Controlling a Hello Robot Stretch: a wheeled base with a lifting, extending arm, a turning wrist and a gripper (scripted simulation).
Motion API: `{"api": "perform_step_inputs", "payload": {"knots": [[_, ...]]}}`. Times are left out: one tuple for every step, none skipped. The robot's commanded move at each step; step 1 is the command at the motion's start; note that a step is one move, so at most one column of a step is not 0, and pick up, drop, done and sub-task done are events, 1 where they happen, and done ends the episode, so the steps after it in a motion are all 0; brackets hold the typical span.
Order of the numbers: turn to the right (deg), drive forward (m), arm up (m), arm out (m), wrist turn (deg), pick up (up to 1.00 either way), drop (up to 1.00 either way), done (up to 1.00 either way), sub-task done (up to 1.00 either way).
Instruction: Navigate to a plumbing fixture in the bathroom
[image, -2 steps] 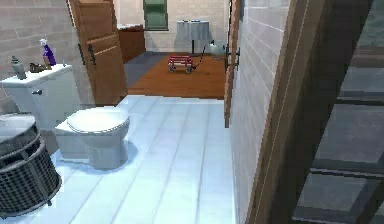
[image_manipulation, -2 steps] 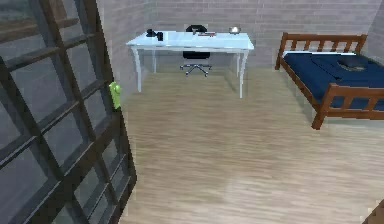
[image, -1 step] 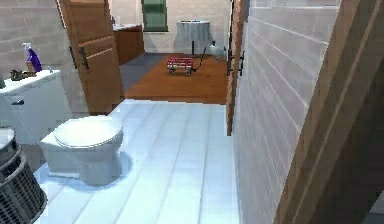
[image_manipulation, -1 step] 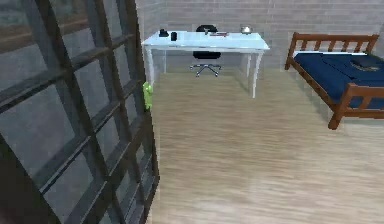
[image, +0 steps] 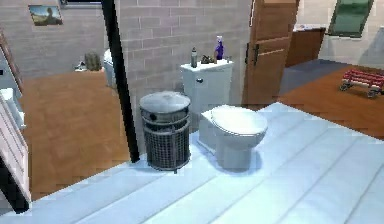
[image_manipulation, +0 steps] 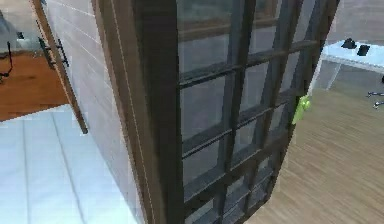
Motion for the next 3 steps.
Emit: {"api": "perform_step_inputs", "payload": {"knots": [[-45.0,0.00,0.00,0.00,0.0,0.00,0.00,0.00,0.00],[-30.0,0.00,0.00,0.00,0.0,0.00,0.00,0.00,0.00],[0.0,0.00,0.00,0.00,0.0,0.00,0.00,1.00,0.00]]}}
